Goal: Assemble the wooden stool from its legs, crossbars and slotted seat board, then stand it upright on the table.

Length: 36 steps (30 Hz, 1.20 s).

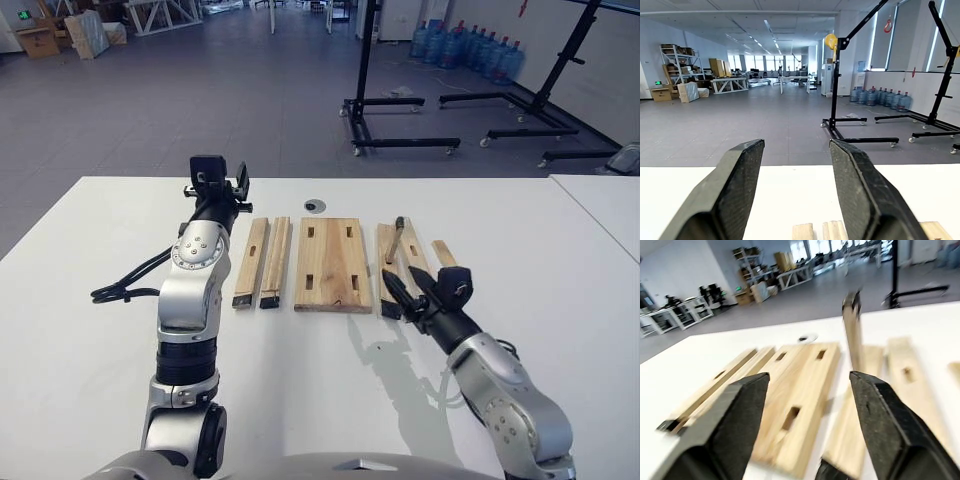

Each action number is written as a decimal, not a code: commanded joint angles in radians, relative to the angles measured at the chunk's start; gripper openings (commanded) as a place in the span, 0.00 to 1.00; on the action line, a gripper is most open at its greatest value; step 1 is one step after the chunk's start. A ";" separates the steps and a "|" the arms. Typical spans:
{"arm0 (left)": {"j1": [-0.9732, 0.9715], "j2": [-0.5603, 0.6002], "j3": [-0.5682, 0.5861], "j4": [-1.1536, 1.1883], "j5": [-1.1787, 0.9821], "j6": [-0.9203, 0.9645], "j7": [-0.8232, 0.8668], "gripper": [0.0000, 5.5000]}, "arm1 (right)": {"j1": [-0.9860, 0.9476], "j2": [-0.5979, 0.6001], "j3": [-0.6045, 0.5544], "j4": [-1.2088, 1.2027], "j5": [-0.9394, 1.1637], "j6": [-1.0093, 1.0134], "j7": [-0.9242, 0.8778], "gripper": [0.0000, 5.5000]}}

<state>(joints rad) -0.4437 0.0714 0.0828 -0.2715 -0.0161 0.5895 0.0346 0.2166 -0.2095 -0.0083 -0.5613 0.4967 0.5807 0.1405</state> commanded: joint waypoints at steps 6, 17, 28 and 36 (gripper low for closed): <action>-0.002 0.007 -0.017 0.005 0.002 0.018 -0.006 0.43 | -0.064 0.083 0.064 0.173 -0.184 0.028 -0.154 0.73; 0.003 0.000 -0.027 0.007 0.000 0.015 0.000 0.43 | -0.108 0.095 0.071 0.335 -0.318 0.055 -0.189 0.61; -0.010 -0.002 -0.020 0.006 -0.004 0.015 0.011 0.43 | -0.124 0.119 0.035 0.342 -0.341 0.009 -0.162 0.37; -0.180 -0.061 0.253 0.051 -0.489 0.219 -0.127 0.43 | -0.275 0.033 0.001 0.237 -0.370 -0.296 -0.037 0.37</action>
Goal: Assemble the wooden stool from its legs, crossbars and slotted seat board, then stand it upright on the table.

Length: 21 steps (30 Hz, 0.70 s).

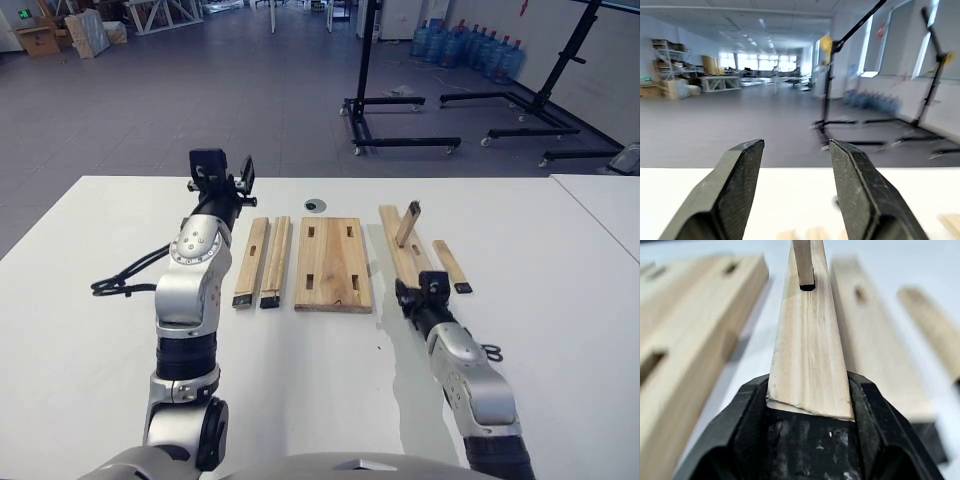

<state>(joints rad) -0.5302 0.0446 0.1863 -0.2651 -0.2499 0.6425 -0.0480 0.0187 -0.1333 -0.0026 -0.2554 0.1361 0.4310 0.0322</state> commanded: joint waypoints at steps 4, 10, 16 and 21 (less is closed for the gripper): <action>-0.153 -0.114 0.330 0.064 -0.761 0.371 0.018 0.43 | -0.096 -0.090 0.033 -0.131 0.006 -0.296 0.198 0.37; -0.111 -0.139 0.315 0.078 -1.166 0.418 0.225 0.43 | -0.085 -0.108 0.107 -0.214 0.022 -0.343 0.310 0.37; -0.089 -0.091 0.231 0.059 -1.277 0.364 0.289 0.43 | -0.059 -0.110 0.161 -0.287 0.069 -0.298 0.362 0.37; -0.116 0.009 0.222 0.066 -1.351 0.310 0.307 0.43 | -0.012 -0.123 0.181 -0.313 0.109 -0.280 0.398 0.37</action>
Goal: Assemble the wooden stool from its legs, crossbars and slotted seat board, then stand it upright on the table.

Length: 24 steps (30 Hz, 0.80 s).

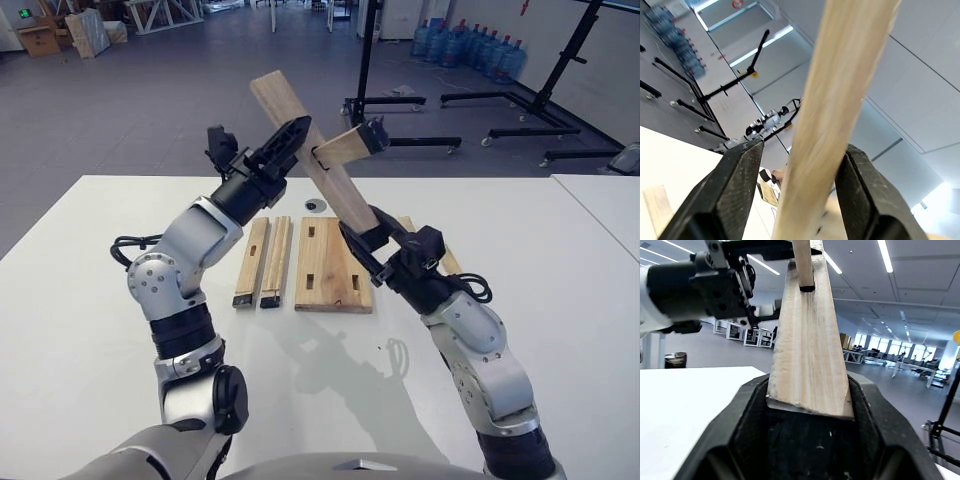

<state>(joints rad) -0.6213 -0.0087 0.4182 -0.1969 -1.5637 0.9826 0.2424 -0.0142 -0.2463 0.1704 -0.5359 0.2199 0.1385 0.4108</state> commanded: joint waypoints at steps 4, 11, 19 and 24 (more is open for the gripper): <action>-0.014 0.159 -0.037 0.006 -0.093 -0.031 0.024 0.32 | 0.030 -0.019 0.007 -0.052 0.038 0.023 0.030 0.37; 0.001 0.228 -0.072 0.018 -0.150 -0.073 0.043 0.18 | 0.041 -0.030 0.011 -0.064 0.057 0.039 0.046 0.37; 0.016 0.241 -0.095 -0.013 -0.184 -0.145 0.051 0.18 | 0.046 -0.019 0.000 -0.064 0.076 0.073 0.025 0.54; -0.003 0.326 -0.143 -0.102 0.303 -0.338 0.051 0.18 | 0.081 -0.010 -0.031 -0.029 0.103 0.106 0.002 0.55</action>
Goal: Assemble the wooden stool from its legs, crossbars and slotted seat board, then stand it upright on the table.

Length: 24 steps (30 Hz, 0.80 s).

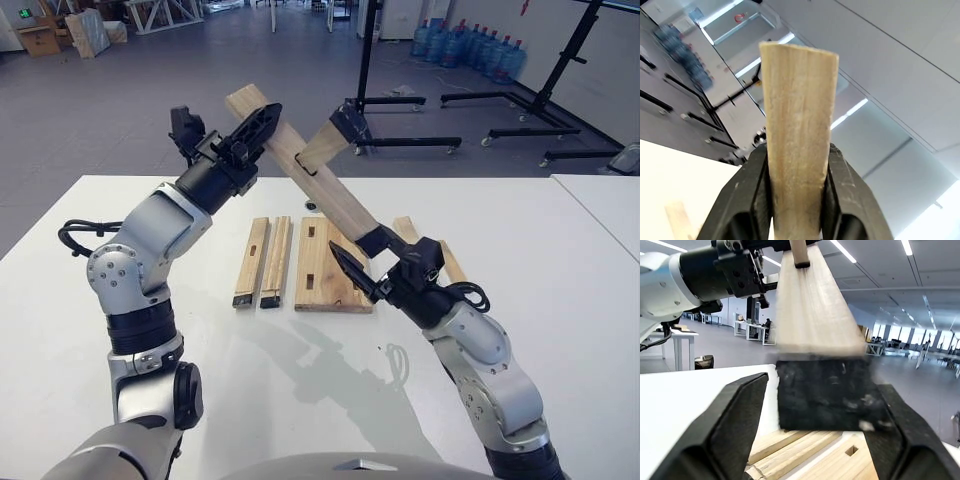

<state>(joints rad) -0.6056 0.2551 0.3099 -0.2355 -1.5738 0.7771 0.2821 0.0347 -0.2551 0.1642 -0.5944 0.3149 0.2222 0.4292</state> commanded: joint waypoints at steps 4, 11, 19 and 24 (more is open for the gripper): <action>0.031 0.049 -0.076 -0.169 0.516 -0.192 0.025 0.18 | 0.057 -0.001 -0.020 0.033 -0.017 0.025 -0.038 0.55; 0.257 -0.062 -0.099 -0.215 0.562 -0.095 0.208 0.18 | 0.049 0.013 -0.057 0.062 -0.051 -0.002 -0.084 0.55; 0.345 -0.154 -0.132 -0.122 0.579 -0.107 0.153 0.18 | 0.030 0.026 -0.049 0.073 -0.057 -0.005 -0.090 0.55; 0.382 -0.187 -0.194 -0.066 0.703 -0.165 0.027 0.18 | 0.028 0.034 -0.048 0.074 -0.064 -0.005 -0.095 0.55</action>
<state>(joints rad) -0.2465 0.0877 0.1423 -0.3353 -0.9161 0.6200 0.3341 0.0773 -0.2255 0.1161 -0.5224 0.2558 0.2178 0.3400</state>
